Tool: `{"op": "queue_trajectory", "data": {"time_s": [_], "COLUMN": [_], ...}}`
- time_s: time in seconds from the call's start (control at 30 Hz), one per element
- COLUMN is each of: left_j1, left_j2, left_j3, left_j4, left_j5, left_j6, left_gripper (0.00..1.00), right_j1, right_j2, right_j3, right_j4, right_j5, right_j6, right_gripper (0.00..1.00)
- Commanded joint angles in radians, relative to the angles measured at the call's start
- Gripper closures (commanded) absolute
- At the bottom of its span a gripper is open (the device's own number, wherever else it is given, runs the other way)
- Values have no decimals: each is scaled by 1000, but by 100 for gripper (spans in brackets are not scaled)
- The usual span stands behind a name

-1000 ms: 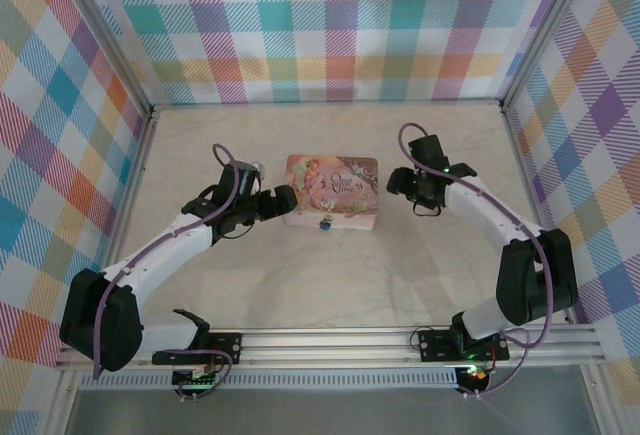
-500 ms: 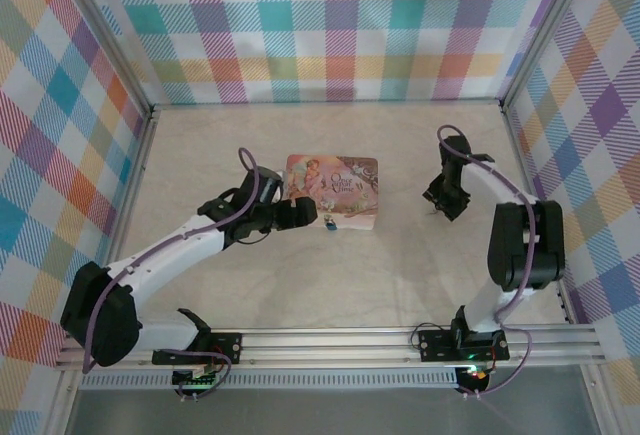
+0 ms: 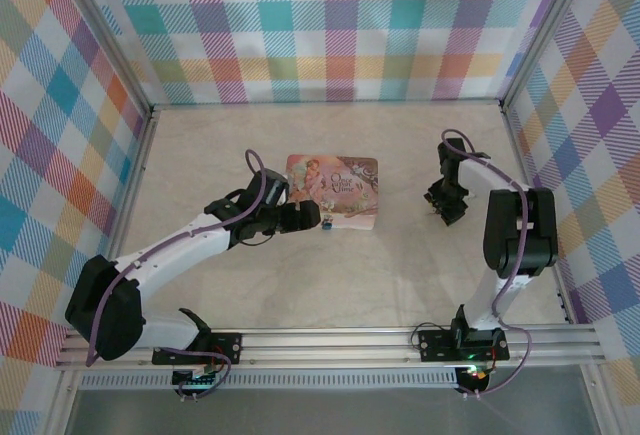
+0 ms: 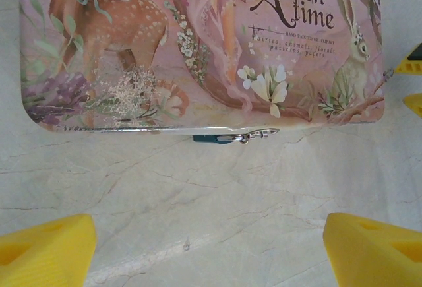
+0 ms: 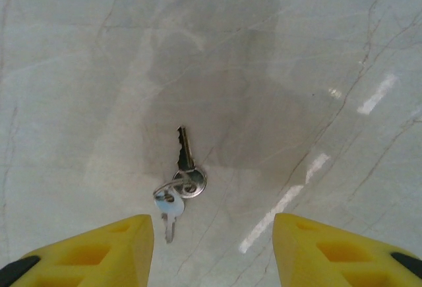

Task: Unlock a padlock with a key

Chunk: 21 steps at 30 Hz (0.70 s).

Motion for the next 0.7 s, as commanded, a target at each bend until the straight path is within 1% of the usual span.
{"op": "queue_trajectory", "data": {"time_s": [0.0,0.27,0.33,0.47,0.67], "left_j1": [-15,-15,-15,-15,-15], "left_j2": [5,9,9,11,9], "left_j3": [5,-2,-3,-6,-6], "left_j4": [1,7,12,15,19], "left_j5": [-10,-5,-2,3,6], "left_j6": [-14,-20,-22,-25,-28], "left_gripper": [11,11,11,12,12], "right_j1": [-8,-16,-15,-17,-16], "right_j2": [22,57,66,78,15], "right_j3": [26,39,39,36,21], "right_j4": [-8,8,15,22,39], "right_j5": [-5,-13,-14,-16,-25], "right_j6": [34,37,36,35,17], "right_gripper": [49,50,55,55,54]}}
